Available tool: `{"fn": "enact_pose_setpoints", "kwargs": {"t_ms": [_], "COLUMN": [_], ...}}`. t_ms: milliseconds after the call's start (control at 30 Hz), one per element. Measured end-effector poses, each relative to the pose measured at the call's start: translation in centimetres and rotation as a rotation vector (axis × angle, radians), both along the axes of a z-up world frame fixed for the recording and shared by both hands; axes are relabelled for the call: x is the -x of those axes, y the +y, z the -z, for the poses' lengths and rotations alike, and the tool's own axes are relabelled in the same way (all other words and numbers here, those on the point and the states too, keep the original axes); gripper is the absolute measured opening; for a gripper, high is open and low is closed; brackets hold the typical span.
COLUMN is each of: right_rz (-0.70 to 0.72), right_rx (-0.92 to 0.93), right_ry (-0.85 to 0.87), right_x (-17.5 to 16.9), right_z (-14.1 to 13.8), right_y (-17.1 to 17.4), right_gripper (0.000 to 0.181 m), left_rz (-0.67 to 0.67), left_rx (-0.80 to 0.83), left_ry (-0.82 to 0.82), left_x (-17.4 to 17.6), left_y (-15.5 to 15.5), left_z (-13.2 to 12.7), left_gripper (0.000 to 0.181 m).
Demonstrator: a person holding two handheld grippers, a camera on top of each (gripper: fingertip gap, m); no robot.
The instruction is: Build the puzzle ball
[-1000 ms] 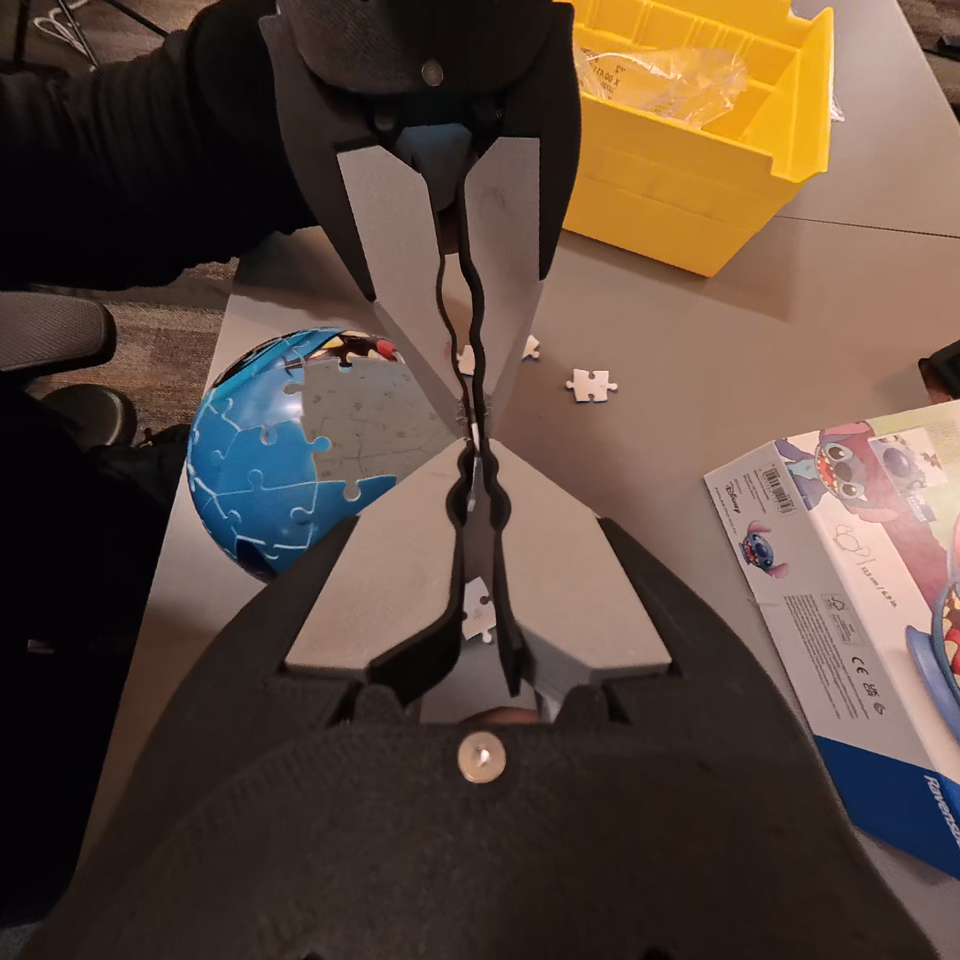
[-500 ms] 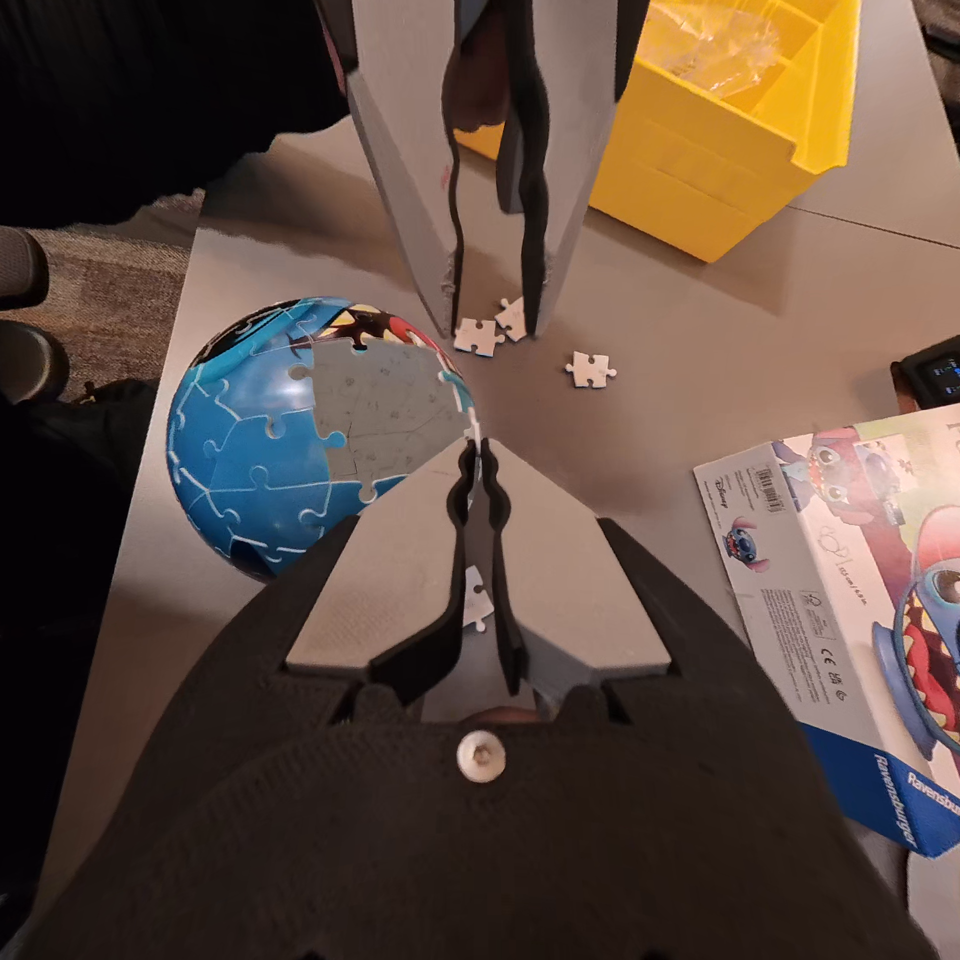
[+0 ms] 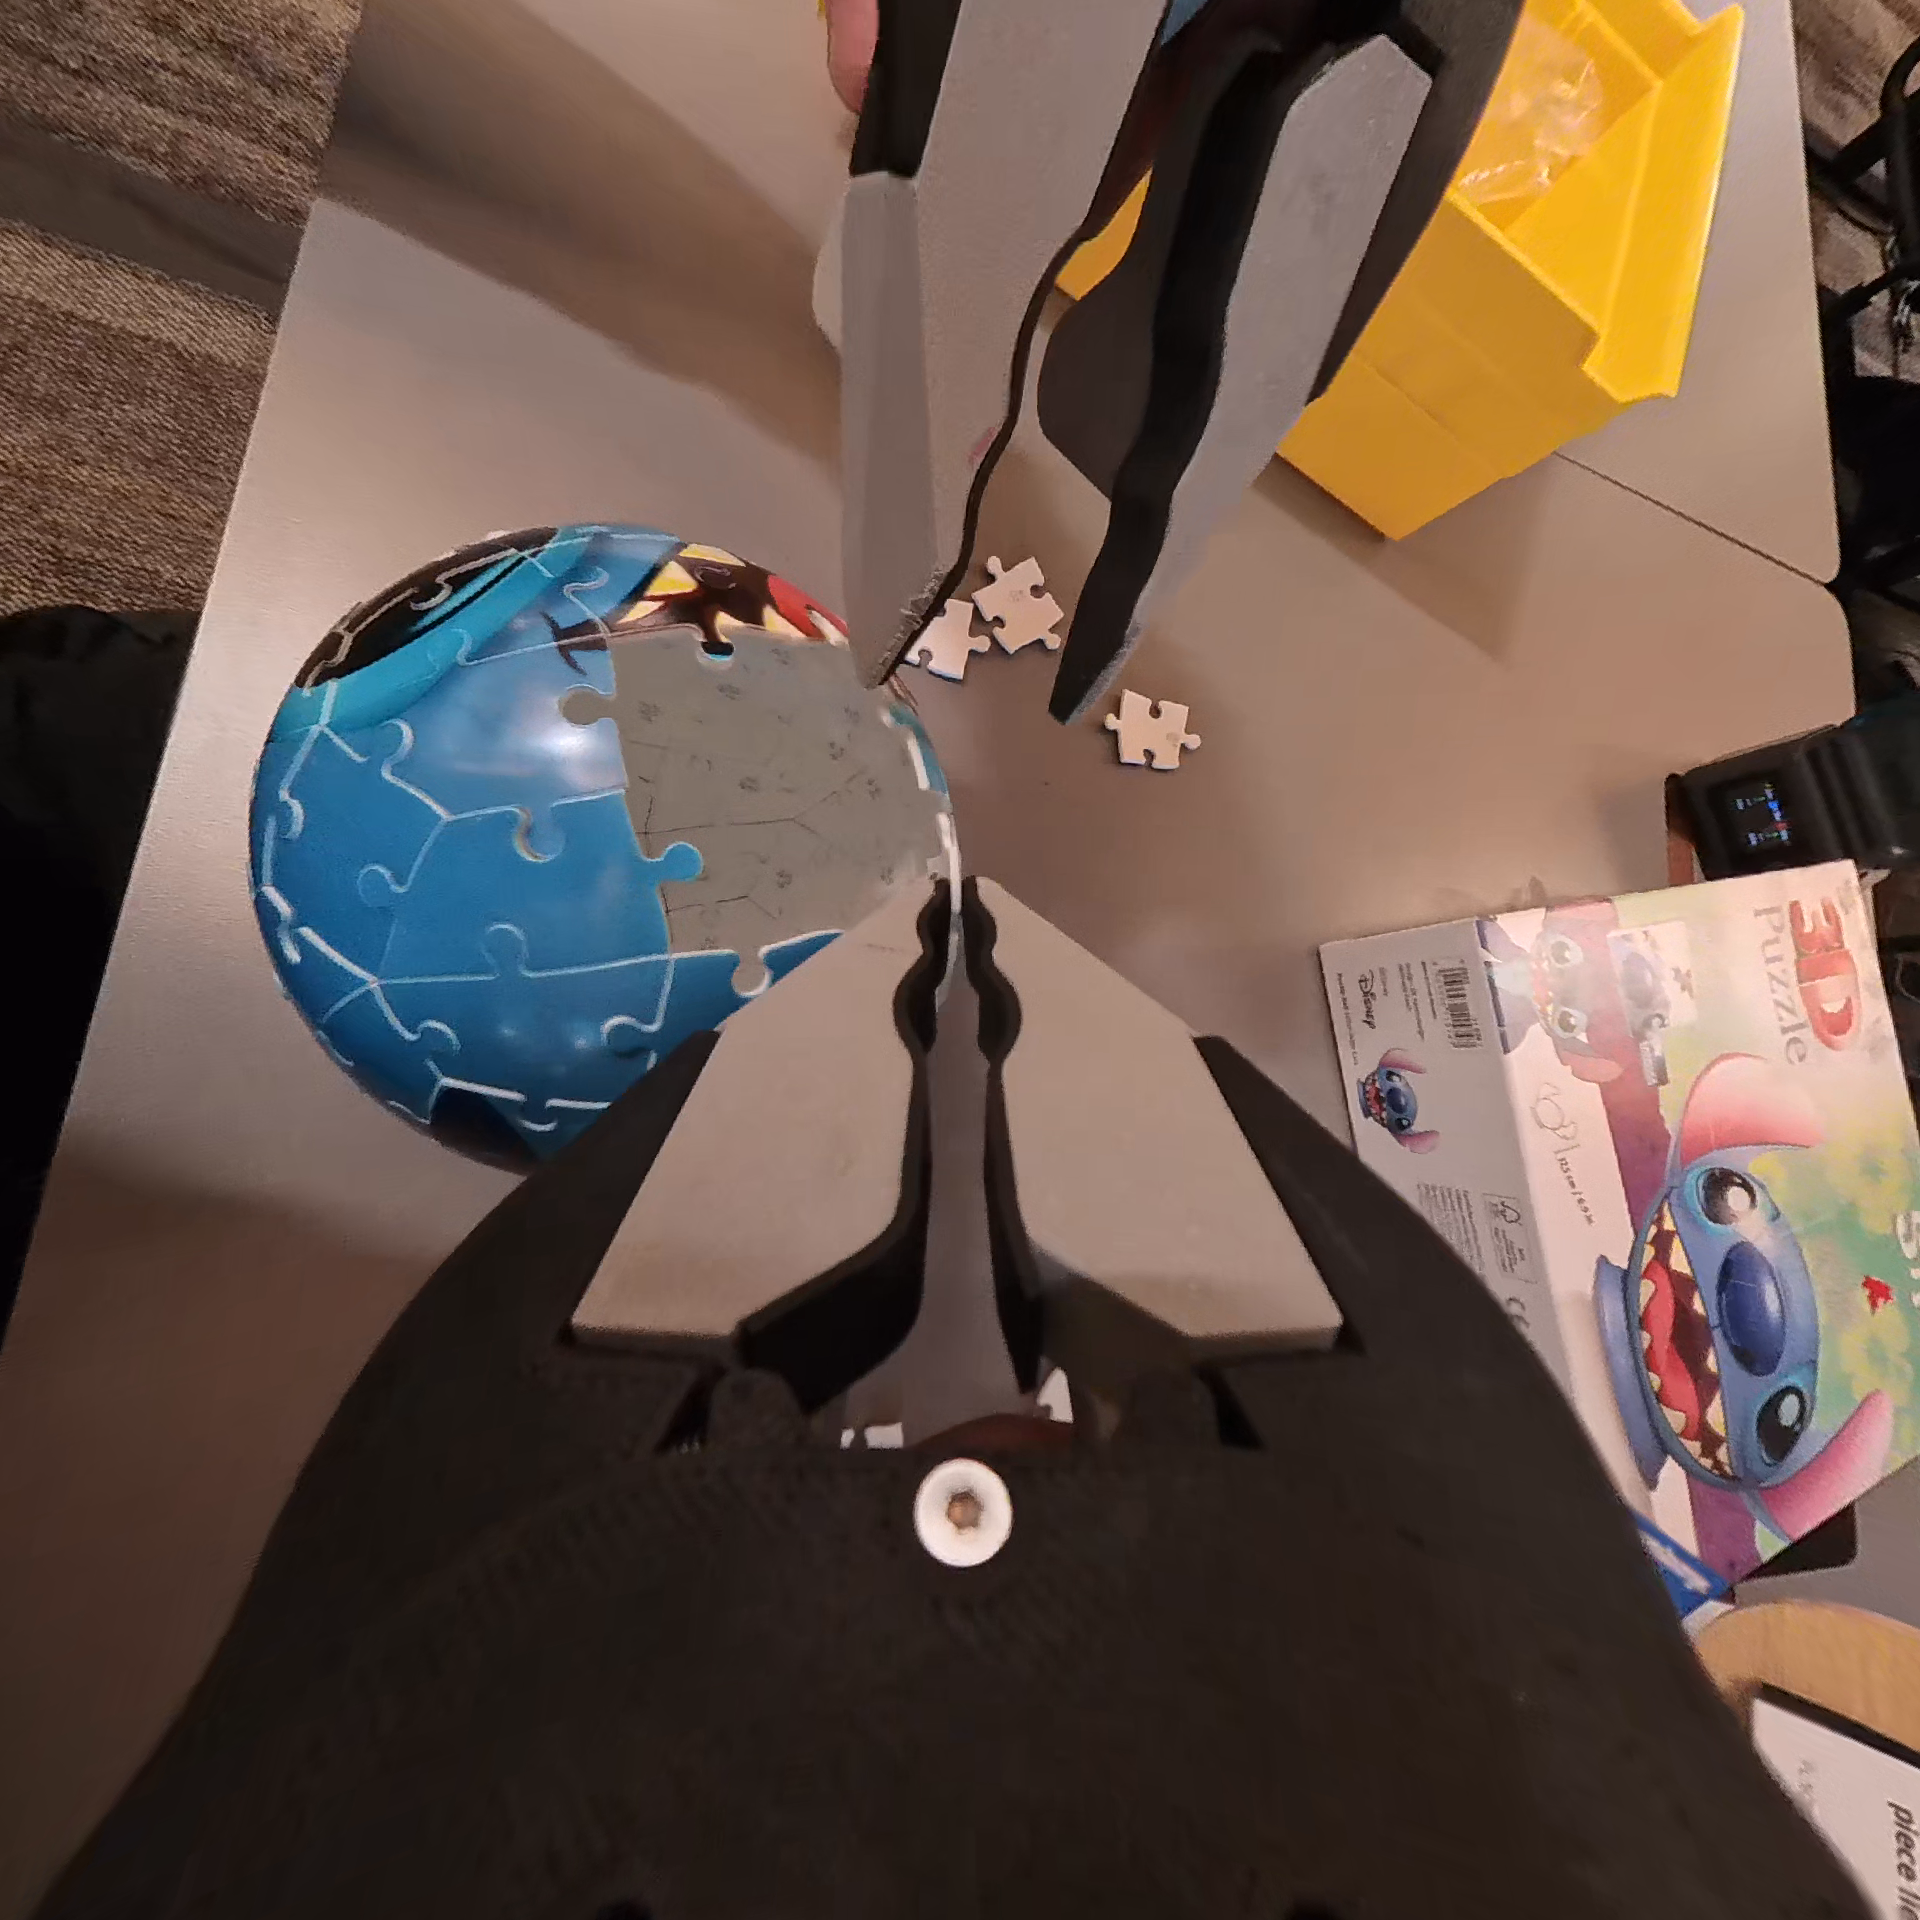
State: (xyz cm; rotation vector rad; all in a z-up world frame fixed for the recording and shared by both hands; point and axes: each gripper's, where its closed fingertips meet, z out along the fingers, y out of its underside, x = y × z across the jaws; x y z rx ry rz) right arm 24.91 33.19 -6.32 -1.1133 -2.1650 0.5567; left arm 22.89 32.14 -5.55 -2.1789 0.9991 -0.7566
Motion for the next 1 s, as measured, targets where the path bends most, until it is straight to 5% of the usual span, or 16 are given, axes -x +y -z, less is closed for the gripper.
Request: {"fn": "enact_pose_setpoints", "kwargs": {"t_ms": [800,1000], "right_rz": [-0.187,-0.251], "right_rx": [-0.163,-0.032], "right_ry": [0.038,-0.003], "right_x": [0.5,1.0], "right_z": [-0.6,-0.7], "right_y": [-0.7,-0.8], "right_gripper": [0.000,0.000], "left_rz": [-0.026,-0.062], "left_rx": [0.048,0.055], "left_ry": [0.052,0.080], "left_x": [-0.3,-0.5], "left_y": [-0.5,-0.5], "left_z": [-1.0,-1.1], "left_gripper": [0.038,0.037]}}
